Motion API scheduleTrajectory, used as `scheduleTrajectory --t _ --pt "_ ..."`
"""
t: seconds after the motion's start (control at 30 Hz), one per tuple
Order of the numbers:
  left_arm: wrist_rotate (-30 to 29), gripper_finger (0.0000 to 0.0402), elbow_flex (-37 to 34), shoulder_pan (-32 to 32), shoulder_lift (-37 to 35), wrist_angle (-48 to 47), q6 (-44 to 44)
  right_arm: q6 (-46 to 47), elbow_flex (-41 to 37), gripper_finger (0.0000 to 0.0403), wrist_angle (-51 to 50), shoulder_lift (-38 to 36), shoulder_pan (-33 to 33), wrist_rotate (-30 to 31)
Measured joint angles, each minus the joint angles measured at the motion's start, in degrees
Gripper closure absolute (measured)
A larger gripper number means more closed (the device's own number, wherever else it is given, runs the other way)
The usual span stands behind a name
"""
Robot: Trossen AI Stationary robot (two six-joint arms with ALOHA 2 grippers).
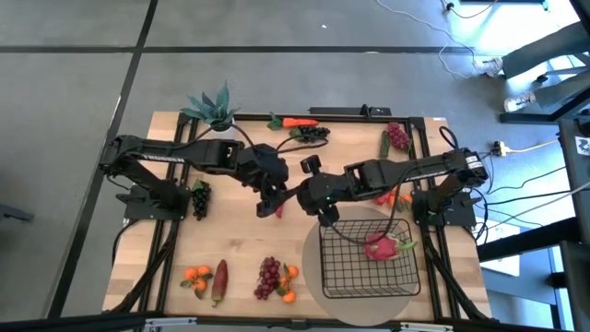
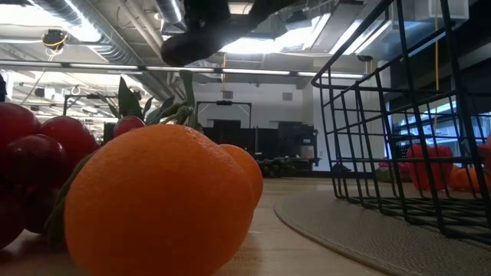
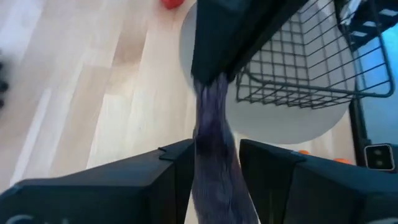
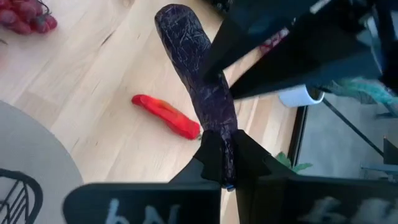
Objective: Build produce basket
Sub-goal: Put the eggplant into the wire basket
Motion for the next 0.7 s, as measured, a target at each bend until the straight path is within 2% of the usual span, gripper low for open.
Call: scheduleTrajectory --t 0.17,0.47,0.7 --pt "-2.4 0.0287 0.0 0.1 -1.0 -2.3 -0.1 3.2 0.0 0.0403 -3.9 -1.0 0.0 0.1" --pt "-8.0 0.0289 0.0 0.0 -5.2 -3.9 -0.1 14.6 0.0 0.0403 -13.3 -6.7 1.5 0.0" --pt "-8.5 0.0289 0.2 -0.3 -7.4 -2.7 -0.2 26.8 0.0 0.0403 -20.3 -12.6 5.7 0.2"
